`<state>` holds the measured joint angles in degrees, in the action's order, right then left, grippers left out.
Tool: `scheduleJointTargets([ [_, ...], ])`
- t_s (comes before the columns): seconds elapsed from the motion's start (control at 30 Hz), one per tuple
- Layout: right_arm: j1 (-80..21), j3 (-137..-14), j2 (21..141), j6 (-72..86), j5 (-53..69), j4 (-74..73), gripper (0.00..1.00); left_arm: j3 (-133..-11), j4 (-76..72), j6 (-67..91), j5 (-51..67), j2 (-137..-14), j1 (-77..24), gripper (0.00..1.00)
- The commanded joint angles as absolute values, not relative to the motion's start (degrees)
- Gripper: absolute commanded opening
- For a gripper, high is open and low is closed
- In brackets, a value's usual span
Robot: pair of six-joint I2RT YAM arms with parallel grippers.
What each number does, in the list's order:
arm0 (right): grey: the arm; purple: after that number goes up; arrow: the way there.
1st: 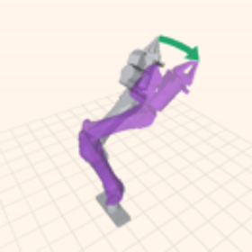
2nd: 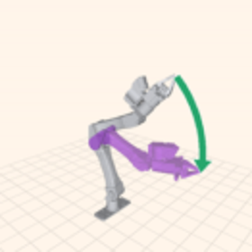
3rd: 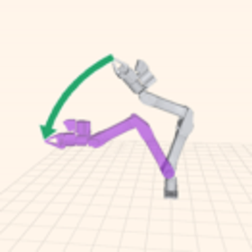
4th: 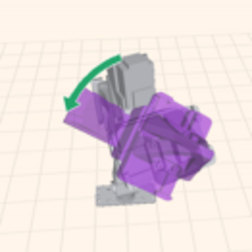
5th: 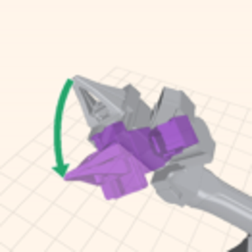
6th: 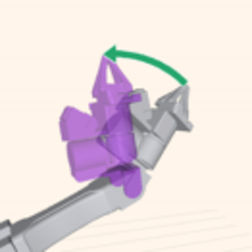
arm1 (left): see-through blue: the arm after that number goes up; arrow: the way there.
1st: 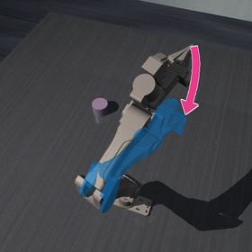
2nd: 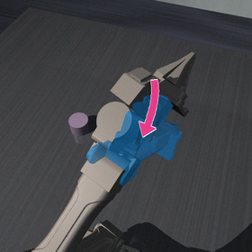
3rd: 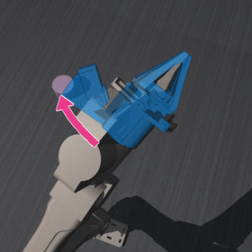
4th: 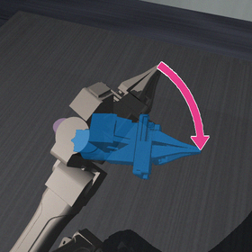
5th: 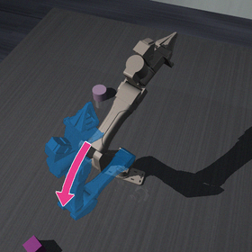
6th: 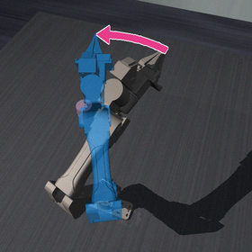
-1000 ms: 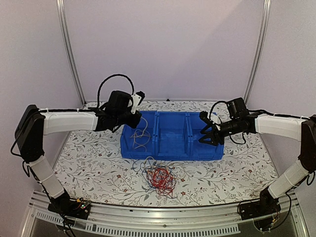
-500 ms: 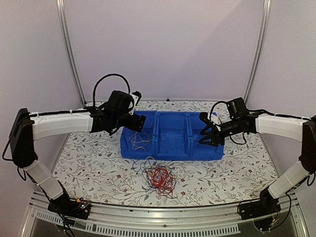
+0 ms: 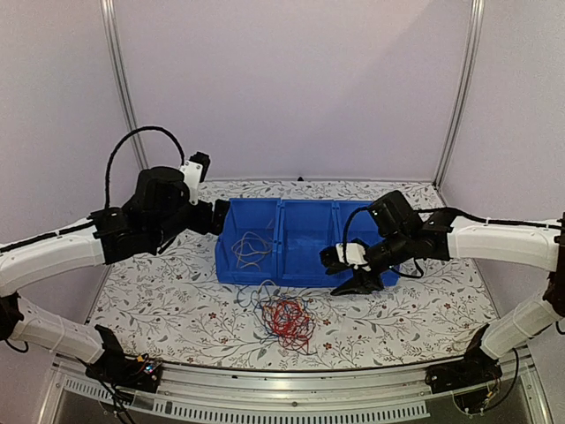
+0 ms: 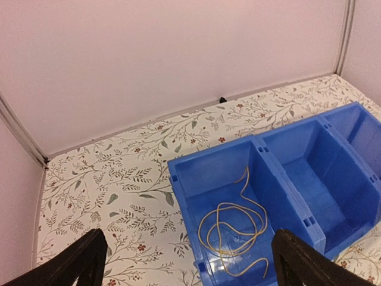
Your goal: Untangle the cables
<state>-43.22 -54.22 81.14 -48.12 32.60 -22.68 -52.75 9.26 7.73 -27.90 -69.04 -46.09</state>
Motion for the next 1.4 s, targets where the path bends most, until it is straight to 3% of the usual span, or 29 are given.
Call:
scheduleJointTargets([
  [0.0, -47.2, -52.3, 85.6, -52.5, 22.2, -24.1, 0.53, -53.6, 5.3, 9.7, -41.0, -67.0, -45.1, 1.00],
  [0.07, -47.8, -53.1, 88.3, -52.4, 21.6, -23.5, 0.56, -54.8, 5.5, 6.3, -40.0, -68.4, -43.8, 1.00],
  [0.27, -49.5, -55.5, 94.2, -56.1, 21.7, -25.9, 0.64, -45.6, -7.4, 2.4, -20.4, -64.8, -38.2, 1.00],
  [0.37, -51.1, -56.5, 96.7, -57.5, 21.1, -27.7, 0.64, -45.5, -5.0, 4.2, -11.4, -63.2, -34.2, 1.00],
  [0.53, -52.2, -57.9, 100.5, -57.7, 19.8, -28.0, 0.63, -45.9, -3.5, 2.8, -6.0, -62.8, -33.0, 0.87],
  [0.6, -52.6, -58.3, 101.5, -57.0, 18.1, -26.3, 0.54, -46.7, -2.6, 3.2, -3.7, -63.6, -33.1, 0.82],
  [0.73, -53.0, -63.0, 101.6, -54.7, 18.8, -31.1, 0.04, -47.7, -2.6, 3.2, -2.0, -65.2, -34.9, 0.83],
  [0.77, -53.1, -64.8, 100.8, -54.4, 19.7, -33.7, 0.00, -47.3, -3.3, 2.8, -1.8, -65.2, -36.0, 0.85],
  [0.87, -53.3, -70.9, 97.3, -53.8, 24.6, -42.1, 0.00, -46.0, -4.4, -1.2, 1.5, -63.6, -42.2, 0.88],
  [1.13, -53.3, -80.7, 89.3, -49.1, 35.3, -51.5, 0.00, -33.3, -21.2, -4.0, 0.2, -58.3, -59.6, 0.86],
  [1.37, -53.3, -89.5, 88.1, -46.7, 38.0, -56.3, 0.00, -30.2, -43.8, -3.4, -6.1, -75.2, -68.7, 0.85],
])
